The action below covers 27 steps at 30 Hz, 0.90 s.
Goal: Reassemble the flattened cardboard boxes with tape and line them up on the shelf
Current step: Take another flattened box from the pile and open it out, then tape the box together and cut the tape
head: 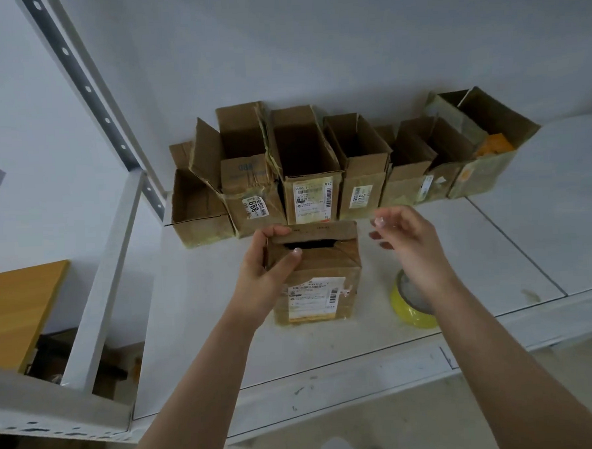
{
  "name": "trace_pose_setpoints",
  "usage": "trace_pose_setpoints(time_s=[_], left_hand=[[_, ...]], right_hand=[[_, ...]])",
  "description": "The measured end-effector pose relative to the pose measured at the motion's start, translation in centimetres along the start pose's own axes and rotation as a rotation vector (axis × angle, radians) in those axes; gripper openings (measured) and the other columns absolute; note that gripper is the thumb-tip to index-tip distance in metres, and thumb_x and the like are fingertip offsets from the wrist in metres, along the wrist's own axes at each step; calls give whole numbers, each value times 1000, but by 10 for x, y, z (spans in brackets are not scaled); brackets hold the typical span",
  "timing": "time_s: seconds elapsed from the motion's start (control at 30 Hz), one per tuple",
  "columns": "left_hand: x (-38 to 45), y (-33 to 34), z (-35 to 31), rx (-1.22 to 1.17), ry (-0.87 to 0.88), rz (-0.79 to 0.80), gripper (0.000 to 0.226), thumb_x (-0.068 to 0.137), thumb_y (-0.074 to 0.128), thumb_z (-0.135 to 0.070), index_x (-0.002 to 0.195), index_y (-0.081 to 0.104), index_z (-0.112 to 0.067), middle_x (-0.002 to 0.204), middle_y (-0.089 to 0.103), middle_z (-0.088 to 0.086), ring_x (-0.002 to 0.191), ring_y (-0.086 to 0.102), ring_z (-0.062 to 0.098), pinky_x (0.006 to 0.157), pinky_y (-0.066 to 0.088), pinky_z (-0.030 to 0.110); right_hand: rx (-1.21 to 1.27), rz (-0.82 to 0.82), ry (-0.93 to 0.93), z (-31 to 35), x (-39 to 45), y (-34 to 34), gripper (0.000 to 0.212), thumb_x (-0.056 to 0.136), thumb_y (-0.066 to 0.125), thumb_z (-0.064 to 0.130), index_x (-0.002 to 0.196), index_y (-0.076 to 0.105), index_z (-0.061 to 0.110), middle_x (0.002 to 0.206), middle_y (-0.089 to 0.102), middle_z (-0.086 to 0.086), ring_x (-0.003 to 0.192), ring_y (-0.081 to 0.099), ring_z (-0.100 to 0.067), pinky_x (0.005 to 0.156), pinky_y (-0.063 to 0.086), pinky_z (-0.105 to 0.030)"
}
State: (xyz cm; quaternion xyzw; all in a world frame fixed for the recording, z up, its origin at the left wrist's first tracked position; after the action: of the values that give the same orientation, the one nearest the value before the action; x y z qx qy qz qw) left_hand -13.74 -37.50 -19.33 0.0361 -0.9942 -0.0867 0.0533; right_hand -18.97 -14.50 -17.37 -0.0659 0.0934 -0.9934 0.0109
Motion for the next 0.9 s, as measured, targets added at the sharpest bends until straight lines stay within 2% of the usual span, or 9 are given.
trace_pose_setpoints(time_s=[0.1, 0.27, 0.4, 0.5, 0.57, 0.67, 0.73, 0.83, 0.9], left_hand=[[1, 1, 1, -31, 8, -5, 24, 90, 64, -7, 101, 60, -27, 97, 69, -13, 94, 67, 14, 73, 56, 27], [1, 1, 2, -53, 30, -3, 22, 83, 69, -16, 99, 58, -27, 96, 70, -14, 92, 68, 12, 71, 57, 26], [0, 1, 0, -60, 54, 24, 24, 79, 68, -20, 100, 56, -24, 96, 70, -15, 91, 68, 10, 71, 57, 25], [0, 1, 1, -34, 48, 21, 21, 84, 68, -17, 99, 57, -25, 93, 69, -17, 89, 67, 9, 69, 56, 25], [1, 0, 1, -12, 37, 14, 19, 87, 67, -14, 97, 59, -29, 92, 69, -17, 89, 67, 10, 70, 56, 26], [1, 0, -1, 22, 18, 2, 19, 88, 69, -16, 92, 60, -33, 94, 68, -15, 94, 65, 17, 73, 57, 32], [1, -1, -1, 48, 4, -19, 19, 88, 70, -17, 91, 61, -34, 101, 66, -5, 97, 64, 22, 76, 59, 39], [2, -1, -3, 78, -9, -45, 20, 87, 72, -16, 89, 60, -32, 100, 65, -3, 94, 65, 21, 74, 59, 36], [2, 0, -4, 56, -15, -34, 21, 86, 73, -14, 87, 59, -30, 93, 68, -12, 89, 67, 15, 69, 57, 29]], right_hand=[[-346, 91, 162, -9, 5, -29, 10, 90, 68, 18, 81, 67, 22, 85, 71, 2, 83, 69, -17, 78, 55, -30], [-944, 564, 353, -32, -17, -43, 36, 74, 82, 40, 74, 62, 10, 76, 62, 4, 72, 59, -13, 66, 45, -27], [-1332, 748, 346, -47, -35, -43, 53, 83, 74, 32, 128, 50, 16, 131, 53, -2, 119, 52, -23, 94, 45, -30], [-1453, 670, 281, -48, -37, -41, 30, 90, 58, 17, 120, 54, 18, 133, 55, -5, 121, 51, -27, 93, 45, -30], [-1432, 646, 302, -47, -35, -43, 20, 90, 61, 22, 109, 57, 19, 125, 59, -3, 114, 55, -26, 85, 46, -29], [-1275, 589, 313, -34, -27, -50, 42, 90, 63, 24, 131, 55, 18, 137, 54, -5, 121, 52, -27, 95, 47, -32], [-1086, 462, 282, -10, -14, -57, 49, 91, 63, 21, 139, 52, 17, 136, 55, -6, 123, 52, -29, 92, 47, -31], [-515, 269, 203, 46, 1, -63, 13, 84, 74, 23, 97, 73, 21, 95, 72, 2, 100, 66, -26, 73, 49, -29], [-258, 250, 91, 84, 3, -53, 19, 73, 75, 40, 85, 77, 26, 89, 75, 0, 90, 69, -20, 79, 51, -32]])
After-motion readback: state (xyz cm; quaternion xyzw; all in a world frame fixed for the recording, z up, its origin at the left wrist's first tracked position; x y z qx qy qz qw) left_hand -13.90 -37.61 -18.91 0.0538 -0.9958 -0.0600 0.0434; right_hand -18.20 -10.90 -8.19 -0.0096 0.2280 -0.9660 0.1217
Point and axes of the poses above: each hand's wrist, its own x-axis towards the middle knuckle, its own y-axis out of the palm, z = x × y, the point moved 3 cm from there along x, towards the middle knuckle
